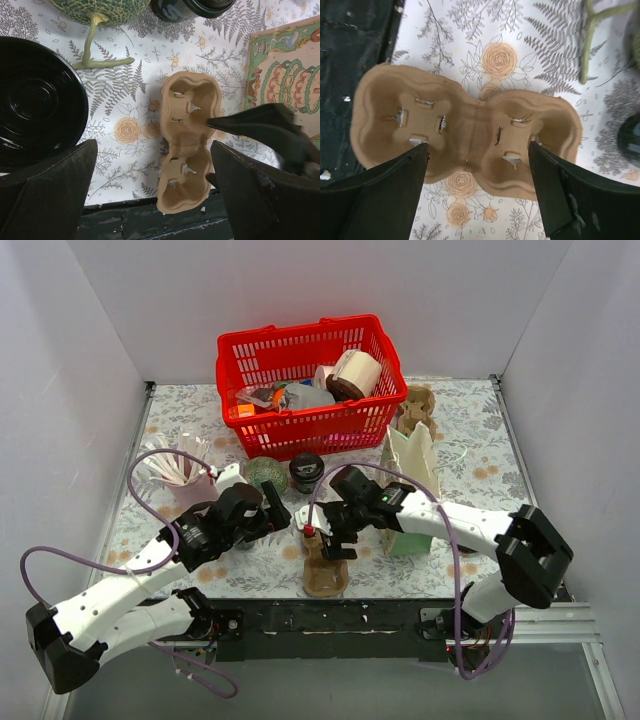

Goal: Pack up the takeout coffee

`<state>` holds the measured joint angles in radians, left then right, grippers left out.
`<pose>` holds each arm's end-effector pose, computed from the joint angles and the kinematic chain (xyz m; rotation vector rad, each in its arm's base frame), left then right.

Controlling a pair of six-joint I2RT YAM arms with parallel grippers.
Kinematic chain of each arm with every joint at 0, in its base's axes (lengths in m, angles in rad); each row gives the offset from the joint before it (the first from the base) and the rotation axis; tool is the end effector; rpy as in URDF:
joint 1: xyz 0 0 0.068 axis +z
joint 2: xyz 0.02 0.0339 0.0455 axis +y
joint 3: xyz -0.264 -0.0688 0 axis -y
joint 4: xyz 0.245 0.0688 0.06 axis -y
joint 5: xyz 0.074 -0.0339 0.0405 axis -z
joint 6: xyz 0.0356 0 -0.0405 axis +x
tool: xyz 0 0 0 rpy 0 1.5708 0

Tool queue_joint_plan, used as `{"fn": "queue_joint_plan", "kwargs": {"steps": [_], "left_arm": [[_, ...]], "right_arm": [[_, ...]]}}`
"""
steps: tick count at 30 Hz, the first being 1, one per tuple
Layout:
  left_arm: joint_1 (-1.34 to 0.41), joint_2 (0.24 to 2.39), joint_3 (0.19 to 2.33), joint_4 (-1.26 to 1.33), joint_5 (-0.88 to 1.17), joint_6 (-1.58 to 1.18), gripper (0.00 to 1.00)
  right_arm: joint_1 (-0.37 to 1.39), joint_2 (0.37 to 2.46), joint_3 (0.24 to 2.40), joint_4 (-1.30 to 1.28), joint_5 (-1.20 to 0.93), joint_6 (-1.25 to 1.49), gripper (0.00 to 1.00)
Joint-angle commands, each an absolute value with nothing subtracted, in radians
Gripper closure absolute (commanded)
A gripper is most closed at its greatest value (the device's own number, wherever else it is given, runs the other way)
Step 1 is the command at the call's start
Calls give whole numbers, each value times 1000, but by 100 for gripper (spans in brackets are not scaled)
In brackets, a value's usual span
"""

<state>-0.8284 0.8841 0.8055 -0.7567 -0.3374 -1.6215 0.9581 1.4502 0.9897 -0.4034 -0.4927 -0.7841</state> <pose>0.1262 -0.1201 0.2785 -1.1089 2.2266 -0.7564 0.1604 0.2574 0.2403 -1.9777 1.3740 0.6775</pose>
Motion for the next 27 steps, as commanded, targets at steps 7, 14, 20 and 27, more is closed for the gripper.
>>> {"fn": "queue_joint_plan", "kwargs": {"steps": [7,14,20,27], "left_arm": [[-824,831,805,-802,-414,-1658,2],[-824,828,792,-798,-419,-1674,2],[-824,811,775,-782,-410,-1678,2],[-824,772,769,-766,-405,-1660,2]], "right_arm": [[1006,1650,1025,-344,-374,-692,24],[1028,1667,1016,-295,-344,-624,32],[1032,1600,1009,-253,-319,-545,52],[1034,1516,1045,-316,-308,-497,55]]}}
